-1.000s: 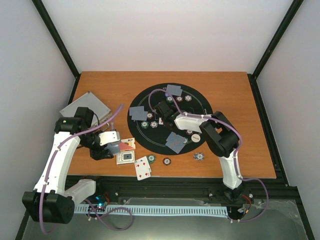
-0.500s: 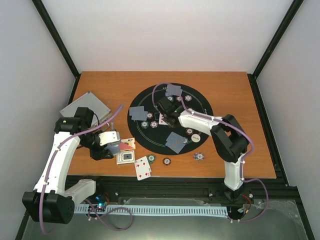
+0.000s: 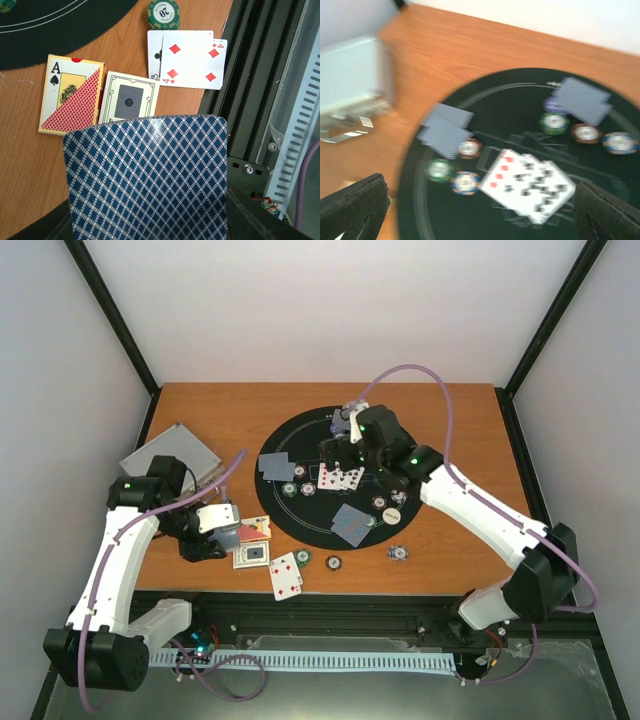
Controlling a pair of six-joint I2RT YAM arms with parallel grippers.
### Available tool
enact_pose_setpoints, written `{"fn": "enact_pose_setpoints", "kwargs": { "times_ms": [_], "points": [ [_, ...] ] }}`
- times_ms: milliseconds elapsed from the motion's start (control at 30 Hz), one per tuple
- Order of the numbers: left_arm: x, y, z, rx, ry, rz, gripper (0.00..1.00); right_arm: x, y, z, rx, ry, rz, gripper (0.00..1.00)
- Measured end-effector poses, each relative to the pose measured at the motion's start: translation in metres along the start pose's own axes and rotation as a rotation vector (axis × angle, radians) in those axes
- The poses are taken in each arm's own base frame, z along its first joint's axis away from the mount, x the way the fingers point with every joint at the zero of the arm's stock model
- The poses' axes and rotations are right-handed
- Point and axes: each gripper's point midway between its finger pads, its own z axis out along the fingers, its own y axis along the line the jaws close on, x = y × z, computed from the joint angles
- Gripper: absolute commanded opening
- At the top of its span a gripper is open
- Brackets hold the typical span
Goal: Distribute texas hold em gaming equipment
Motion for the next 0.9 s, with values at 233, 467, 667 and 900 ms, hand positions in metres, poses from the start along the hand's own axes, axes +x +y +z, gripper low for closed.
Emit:
{"fn": "enact_pose_setpoints", "kwargs": {
  "times_ms": [233,467,667,900],
  "points": [
    [-0.001,-0.001,0.0,0.004,-0.004,-0.001,0.01,0.018,0.074,-0.008,-0.465,0.068,0.381,0.99],
    [-0.002,-0.002,-0.001,0.007,-0.012,-0.001,0.01,0.057,0.167,-0.023,-0.739,0.249,0.466,0.94],
    [-0.002,-0.002,0.0,0.008,-0.013,-0.001,0.01,0.075,0.221,-0.022,-0.88,0.345,0.515,0.89],
    [-0.002,-0.002,0.0,0.008,-0.011,-0.001,0.01,0.105,0.262,-0.014,-0.952,0.453,0.551,0.88]
  ]
}}
